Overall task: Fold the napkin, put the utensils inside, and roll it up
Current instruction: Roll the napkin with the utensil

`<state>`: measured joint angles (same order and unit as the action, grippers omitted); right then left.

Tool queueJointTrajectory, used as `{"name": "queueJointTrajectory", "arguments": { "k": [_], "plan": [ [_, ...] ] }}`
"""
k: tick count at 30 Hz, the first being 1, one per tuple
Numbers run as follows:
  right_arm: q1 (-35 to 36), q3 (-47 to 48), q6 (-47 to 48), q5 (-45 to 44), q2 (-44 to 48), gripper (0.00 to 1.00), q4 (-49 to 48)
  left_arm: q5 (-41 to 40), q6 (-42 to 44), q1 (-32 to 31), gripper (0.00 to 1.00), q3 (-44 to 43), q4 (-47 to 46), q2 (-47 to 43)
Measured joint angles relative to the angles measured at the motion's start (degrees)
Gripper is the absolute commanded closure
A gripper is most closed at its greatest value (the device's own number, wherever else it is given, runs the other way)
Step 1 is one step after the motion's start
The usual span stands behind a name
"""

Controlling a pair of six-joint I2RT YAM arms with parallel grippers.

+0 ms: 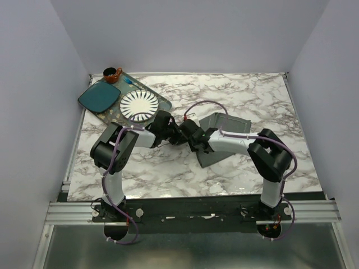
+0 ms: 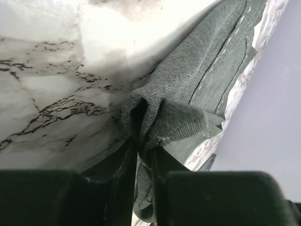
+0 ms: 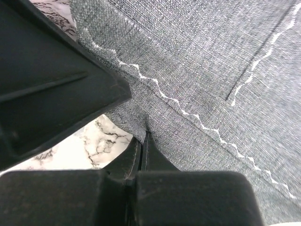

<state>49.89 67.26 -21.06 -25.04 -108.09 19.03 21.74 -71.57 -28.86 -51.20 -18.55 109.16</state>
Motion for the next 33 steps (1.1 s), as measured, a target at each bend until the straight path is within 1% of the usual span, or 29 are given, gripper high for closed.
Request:
{"name": "queueJointTrajectory", "arguments": {
  "k": [2, 4, 6, 8, 10, 12, 13, 14, 16, 17, 20, 24, 28, 30, 31, 32, 33],
  "plan": [
    [-1.6, -1.0, 0.4, 3.7, 1.1, 1.0, -1.0, -0.1, 2.7, 0.0, 0.55, -0.9, 2.2, -0.5],
    [-4.1, -2.6, 0.8, 9.6, 2.4, 0.99, -2.8, -0.4, 6.3, 0.1, 0.53, -2.4, 4.9, -1.8],
    [-8.1, -5.0, 0.6, 18.7, 4.1, 1.0, -5.6, -0.9, 9.1, 0.2, 0.52, -3.5, 6.6, -3.7],
    [-12.1, -6.9, 0.3, 25.5, 4.8, 0.99, -7.8, -1.6, 12.3, 0.3, 0.52, -4.4, 8.1, -6.7],
    [-16.1, -8.4, -0.3, 34.0, 5.0, 0.99, -10.1, -2.3, 15.6, 0.3, 0.52, -5.0, 9.0, -10.0],
    [-19.5, -10.0, -0.9, 41.6, 5.0, 1.0, -12.3, -2.6, 17.6, 0.3, 0.52, -5.4, 9.4, -12.1],
    [-20.1, -10.3, -1.0, 43.3, 4.9, 0.99, -12.7, -2.8, 18.4, 0.3, 0.52, -5.5, 9.6, -13.0],
    [-21.9, -11.3, -1.5, 46.9, 4.8, 0.99, -13.9, -2.9, 19.1, 0.3, 0.52, -5.5, 9.7, -13.5],
    [-23.6, -12.2, -2.2, 51.3, 4.4, 0.99, -15.1, -3.1, 20.5, 0.1, 0.56, -5.5, 10.2, -14.3],
    [-25.0, -12.9, -2.8, 54.5, 3.9, 0.99, -16.2, -3.2, 21.1, -0.2, 0.62, -5.4, 10.4, -14.3],
    [-27.1, -13.8, -4.1, 60.0, 2.6, 0.99, -18.5, -3.1, 21.4, -1.0, 0.67, -3.6, 9.8, -14.3],
    [-29.5, -14.8, -6.0, 66.2, 0.3, 0.99, -22.1, -2.6, 20.4, -1.9, 0.67, -0.9, 8.0, -13.3],
    [-31.4, -15.8, -7.4, 69.2, -0.8, 0.99, -24.2, -2.6, 19.2, -3.2, 0.67, -0.6, 6.3, -10.8],
    [-31.7, -15.8, -7.6, 69.9, -1.1, 0.99, -24.4, -2.4, 18.3, -4.0, 0.6, -0.7, 5.0, -9.4],
    [-31.8, -15.8, -7.5, 70.0, -1.2, 0.99, -24.4, -2.2, 17.7, -4.4, 0.55, -0.7, 4.4, -8.6],
    [-31.8, -15.8, -7.5, 70.0, -1.2, 1.0, -24.4, -2.0, 17.0, -4.7, 0.4, -0.7, 4.0, -8.0],
    [-31.8, -15.8, -7.5, 70.0, -1.2, 1.0, -24.4, -1.9, 16.5, -5.0, 0.34, -0.7, 3.7, -7.6]
  ]
}}
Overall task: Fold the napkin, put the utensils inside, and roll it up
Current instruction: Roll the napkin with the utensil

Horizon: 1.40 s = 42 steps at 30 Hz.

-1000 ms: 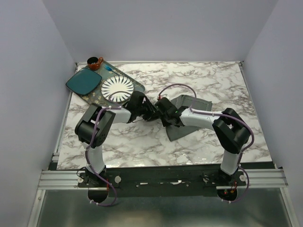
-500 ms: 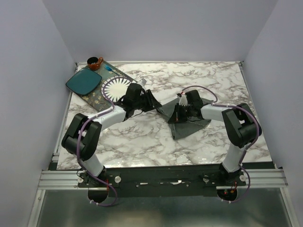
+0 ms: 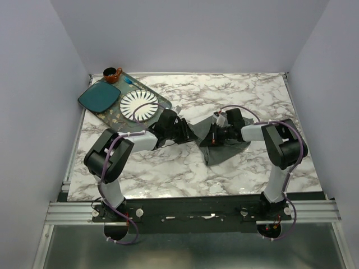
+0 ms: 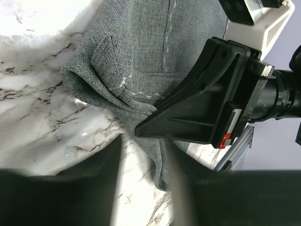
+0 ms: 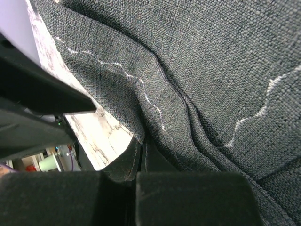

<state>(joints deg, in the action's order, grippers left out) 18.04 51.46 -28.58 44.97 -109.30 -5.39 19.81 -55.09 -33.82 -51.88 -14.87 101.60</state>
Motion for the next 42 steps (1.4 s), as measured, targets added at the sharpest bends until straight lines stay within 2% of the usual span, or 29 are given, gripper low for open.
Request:
{"name": "queueJointTrajectory", "arguments": {
  "k": [4, 10, 16, 21, 28, 36, 42],
  "plan": [
    [0.0, 0.0, 0.1, -0.1, 0.0, 0.99, 0.2, -0.5, -1.6, -0.2, 0.32, 0.0, -0.2, 0.2],
    [0.0, 0.9, 0.3, -1.0, -0.1, 1.0, 2.2, -1.1, -4.7, 0.0, 0.43, -1.7, 0.0, 2.5],
    [0.3, 2.0, 1.2, -2.7, 0.2, 0.98, 4.9, -1.1, -6.1, -0.6, 0.34, -2.8, -0.3, 5.2],
    [0.3, 2.8, 1.7, -3.8, 0.3, 0.95, 6.7, -1.1, -5.8, -1.9, 0.42, -2.8, -1.6, 5.1],
    [0.3, 2.9, 2.2, -4.1, 0.5, 0.91, 7.1, -0.7, -6.2, -2.4, 0.41, -2.8, -4.4, 5.2],
    [0.3, 2.9, 3.3, -5.5, 1.4, 0.87, 8.1, 0.5, -9.7, -2.4, 0.45, -3.6, -8.0, 9.1],
    [0.3, 3.0, 4.6, -8.1, 2.8, 0.79, 9.9, 0.9, -10.8, -2.6, 0.47, -5.5, -8.3, 10.9]
  ]
}}
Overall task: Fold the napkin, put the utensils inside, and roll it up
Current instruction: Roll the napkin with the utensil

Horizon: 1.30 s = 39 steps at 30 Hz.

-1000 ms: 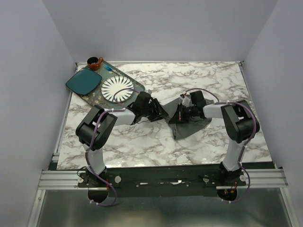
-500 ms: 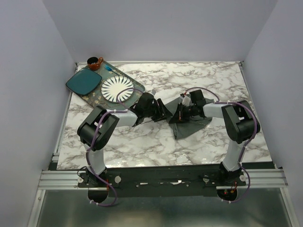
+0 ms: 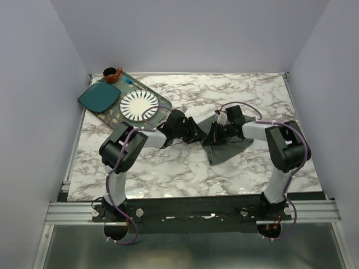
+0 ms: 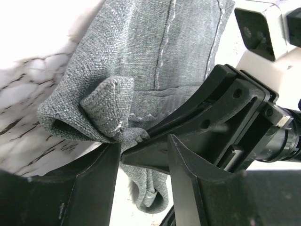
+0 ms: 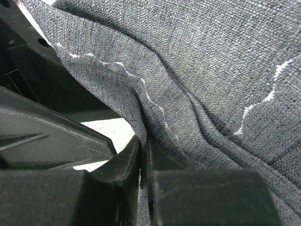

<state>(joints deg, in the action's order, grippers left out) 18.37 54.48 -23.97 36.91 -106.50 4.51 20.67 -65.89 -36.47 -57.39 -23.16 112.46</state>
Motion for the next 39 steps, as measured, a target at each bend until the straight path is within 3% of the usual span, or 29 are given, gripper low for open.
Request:
{"name": "queueJointTrajectory", "arguments": {
  "k": [3, 6, 9, 10, 12, 22, 28, 31, 39],
  "plan": [
    [0.0, 0.3, 0.3, -1.0, 0.5, 0.71, 1.2, 0.2, -0.2, 0.0, 0.43, -0.2, -0.3, 0.1],
    [0.4, 0.9, 0.7, -2.4, 1.2, 0.69, 3.0, 0.2, -0.2, 0.0, 0.38, -0.2, -0.4, 0.0],
    [1.4, 2.2, 1.7, -5.1, 1.7, 0.77, 5.6, 0.2, -0.1, 0.0, 0.36, 0.0, 0.3, -1.0],
    [1.8, 2.6, 1.9, -5.9, 1.8, 0.9, 6.3, 0.1, 0.1, 0.0, 0.36, 0.3, 1.0, -1.9],
    [2.4, 3.1, 2.3, -7.6, 1.9, 0.99, 7.5, -0.1, 0.3, 0.3, 0.36, 1.2, 2.6, -4.0],
    [6.4, 3.5, 1.4, -9.3, 2.0, 1.0, 7.7, -0.6, 5.0, 5.8, 0.29, 7.6, 12.3, -17.0],
    [11.0, 3.4, -3.9, -5.9, 1.9, 0.99, 3.5, -0.5, 5.0, 6.5, 0.28, 14.4, 13.4, -22.3],
    [12.5, 3.0, -6.4, -4.6, 1.9, 0.99, 1.0, -0.5, 4.6, 7.1, 0.24, 17.2, 14.1, -23.9],
    [13.4, -0.1, -10.5, -2.1, 1.9, 0.99, -5.0, -1.6, 2.0, 7.2, 0.25, 17.6, 13.7, -23.4]
  ]
}}
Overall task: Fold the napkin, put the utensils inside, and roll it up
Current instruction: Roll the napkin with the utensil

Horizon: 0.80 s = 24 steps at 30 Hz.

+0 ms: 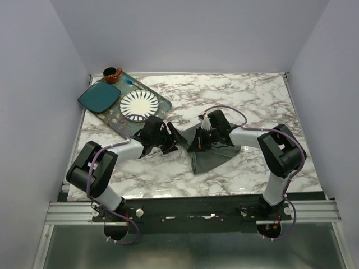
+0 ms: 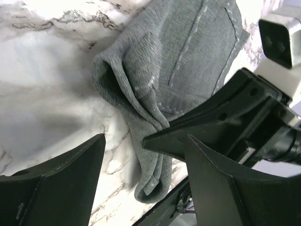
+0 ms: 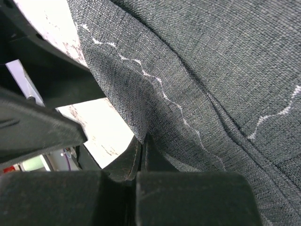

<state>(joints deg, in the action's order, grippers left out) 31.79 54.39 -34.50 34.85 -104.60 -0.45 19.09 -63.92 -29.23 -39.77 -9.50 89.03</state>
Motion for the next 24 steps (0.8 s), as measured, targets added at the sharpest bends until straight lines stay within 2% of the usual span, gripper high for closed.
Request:
{"name": "queueJointTrajectory", "arguments": {
  "k": [6, 12, 14, 17, 18, 24],
  "plan": [
    [0.0, -1.5, -0.5, 0.6, -0.1, 0.99, -2.2, -0.7, -0.7, -0.2, 0.31, -2.4, -1.7, 5.6],
    [0.0, -2.1, -0.1, 0.9, -0.2, 1.0, -3.0, -1.8, -0.1, -0.2, 0.31, -3.3, -5.1, 8.5],
    [0.0, -2.2, 0.3, 0.9, -0.2, 1.0, -2.9, -2.0, 0.4, -0.2, 0.34, -3.6, -6.6, 9.4],
    [0.0, -2.2, 1.2, 0.8, -0.2, 0.99, -2.8, -2.2, 1.3, -0.2, 0.45, -4.7, -8.3, 11.1],
    [0.0, -2.2, 1.6, 0.8, -0.2, 0.99, -2.7, -2.3, 1.7, -0.2, 0.55, -5.0, -8.4, 11.4],
    [0.1, -0.5, 4.5, -0.8, -0.2, 0.99, 1.3, -3.1, 3.7, -0.2, 0.82, -5.3, -8.5, 12.3]
  ]
}}
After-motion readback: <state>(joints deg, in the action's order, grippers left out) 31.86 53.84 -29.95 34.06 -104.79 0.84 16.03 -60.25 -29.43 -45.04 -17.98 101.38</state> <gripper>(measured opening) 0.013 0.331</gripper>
